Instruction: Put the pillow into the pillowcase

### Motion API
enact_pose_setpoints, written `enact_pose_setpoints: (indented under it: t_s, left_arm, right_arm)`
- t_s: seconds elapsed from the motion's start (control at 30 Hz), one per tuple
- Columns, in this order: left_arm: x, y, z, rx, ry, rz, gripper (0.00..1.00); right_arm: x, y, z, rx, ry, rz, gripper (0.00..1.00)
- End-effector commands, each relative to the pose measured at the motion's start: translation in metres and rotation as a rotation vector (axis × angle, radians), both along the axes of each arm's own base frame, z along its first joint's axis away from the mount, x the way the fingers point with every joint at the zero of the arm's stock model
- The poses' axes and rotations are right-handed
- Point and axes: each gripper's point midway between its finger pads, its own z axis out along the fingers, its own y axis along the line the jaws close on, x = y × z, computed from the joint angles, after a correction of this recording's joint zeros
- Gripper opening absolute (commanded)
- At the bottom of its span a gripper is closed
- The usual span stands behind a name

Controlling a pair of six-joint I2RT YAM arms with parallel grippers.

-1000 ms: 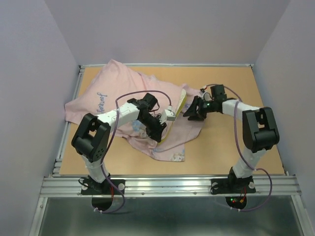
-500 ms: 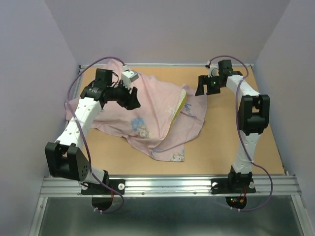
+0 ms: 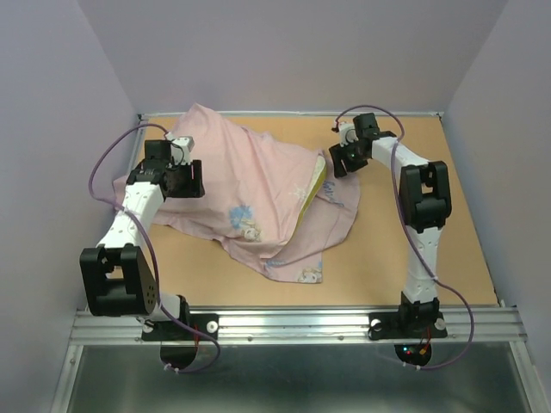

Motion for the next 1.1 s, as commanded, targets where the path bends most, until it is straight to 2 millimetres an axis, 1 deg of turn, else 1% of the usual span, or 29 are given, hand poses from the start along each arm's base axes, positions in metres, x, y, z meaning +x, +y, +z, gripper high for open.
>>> enact_pose_setpoints:
  t_s: [0.0, 0.03, 0.07, 0.13, 0.17, 0.2, 0.23, 0.3, 0.33, 0.37, 0.4, 0.43, 0.47, 0.5, 0.53, 0.57, 0.6, 0.63, 0.67, 0.7, 0.73, 0.8, 0.83, 0.87, 0.9, 0.93, 0.97, 1.0, 1.07]
  left_arm:
    - [0.011, 0.042, -0.001, 0.068, -0.036, 0.214, 0.70]
    - [0.012, 0.042, -0.010, 0.066, -0.009, 0.209, 0.70]
    - [0.016, 0.042, -0.009, 0.060, -0.008, 0.201, 0.72]
    - [0.026, 0.037, -0.023, 0.050, 0.030, 0.163, 0.72]
    - [0.033, 0.038, -0.027, 0.067, 0.030, 0.138, 0.72]
    - [0.051, 0.038, -0.020, 0.071, -0.007, 0.120, 0.72]
    - [0.062, 0.033, -0.041, 0.060, 0.031, 0.079, 0.72]
    - [0.099, 0.013, -0.062, 0.046, 0.058, -0.005, 0.68]
    - [0.111, 0.001, -0.069, 0.031, 0.075, -0.045, 0.66]
    - [0.120, -0.037, -0.074, 0.025, 0.086, -0.135, 0.65]
    - [0.144, -0.062, -0.052, 0.016, 0.034, -0.188, 0.64]
    - [0.151, -0.087, -0.076, 0.012, 0.073, -0.254, 0.63]
    - [0.156, -0.121, -0.070, -0.011, 0.052, -0.334, 0.64]
    - [0.169, -0.178, -0.033, -0.027, -0.049, -0.444, 0.64]
    - [0.170, -0.213, -0.042, -0.046, -0.052, -0.522, 0.68]
    - [0.175, -0.238, -0.029, -0.059, -0.092, -0.556, 0.70]
    - [0.185, -0.275, 0.020, -0.083, -0.217, -0.600, 0.74]
    - [0.192, -0.284, 0.022, -0.099, -0.234, -0.605, 0.75]
    - [0.197, -0.288, 0.039, -0.130, -0.268, -0.581, 0.76]
    - [0.206, -0.285, 0.052, -0.145, -0.318, -0.565, 0.77]
    - [0.213, -0.263, 0.085, -0.155, -0.381, -0.519, 0.77]
    - [0.225, -0.228, 0.127, -0.207, -0.495, -0.440, 0.77]
    - [0.219, -0.183, 0.138, -0.220, -0.498, -0.372, 0.79]
    - [0.216, -0.165, 0.146, -0.239, -0.510, -0.338, 0.85]
    - [0.208, -0.148, 0.132, -0.264, -0.452, -0.293, 0.85]
    - [0.195, -0.131, 0.151, -0.268, -0.467, -0.273, 0.85]
    - [0.189, -0.113, 0.147, -0.259, -0.442, -0.245, 0.85]
    - [0.175, -0.105, 0.137, -0.254, -0.390, -0.240, 0.85]
    - [0.140, -0.098, 0.118, -0.222, -0.338, -0.261, 0.85]
  right_arm:
    - [-0.072, -0.003, -0.068, -0.095, 0.241, 0.141, 0.40]
    - [-0.100, -0.007, -0.074, -0.103, 0.323, 0.201, 0.06]
    - [-0.116, -0.006, -0.073, -0.086, 0.365, 0.231, 0.01]
    - [-0.153, -0.012, -0.067, -0.075, 0.430, 0.335, 0.01]
    - [-0.174, -0.016, -0.039, -0.071, 0.441, 0.389, 0.00]
    - [-0.209, -0.019, -0.037, -0.050, 0.504, 0.441, 0.00]
    - [-0.222, -0.022, -0.023, -0.044, 0.479, 0.534, 0.00]
    - [-0.267, -0.024, 0.013, 0.008, 0.481, 0.673, 0.00]
    - [-0.280, -0.023, 0.025, 0.029, 0.479, 0.715, 0.01]
    - [-0.291, -0.024, 0.033, 0.042, 0.480, 0.740, 0.01]
    - [-0.302, -0.022, 0.051, 0.049, 0.445, 0.767, 0.01]
    - [-0.311, -0.019, 0.056, 0.054, 0.425, 0.827, 0.01]
    - [-0.325, -0.017, 0.061, 0.065, 0.433, 0.847, 0.01]
    - [-0.332, -0.010, 0.067, 0.098, 0.415, 0.868, 0.00]
    - [-0.340, 0.001, 0.075, 0.104, 0.366, 0.922, 0.01]
    - [-0.343, 0.010, 0.078, 0.125, 0.336, 0.943, 0.02]
    - [-0.348, 0.029, 0.085, 0.173, 0.298, 0.979, 0.15]
    - [-0.348, 0.038, 0.094, 0.193, 0.271, 0.945, 0.34]
    - [-0.334, 0.051, 0.104, 0.208, 0.193, 0.939, 0.65]
    - [-0.329, 0.058, 0.113, 0.226, 0.160, 0.926, 0.74]
    - [-0.322, 0.062, 0.122, 0.232, 0.142, 0.887, 0.92]
    - [-0.303, 0.069, 0.145, 0.222, 0.059, 0.860, 1.00]
    - [-0.299, 0.072, 0.152, 0.230, 0.053, 0.827, 1.00]
    - [-0.295, 0.075, 0.159, 0.241, 0.032, 0.804, 1.00]
    - [-0.276, 0.084, 0.170, 0.250, -0.054, 0.773, 1.00]
    - [-0.266, 0.089, 0.176, 0.273, -0.057, 0.690, 1.00]
    - [-0.253, 0.093, 0.177, 0.269, -0.091, 0.651, 1.00]
    - [-0.230, 0.101, 0.173, 0.259, -0.143, 0.628, 1.00]
    - [-0.208, 0.112, 0.160, 0.175, -0.181, 0.607, 1.00]
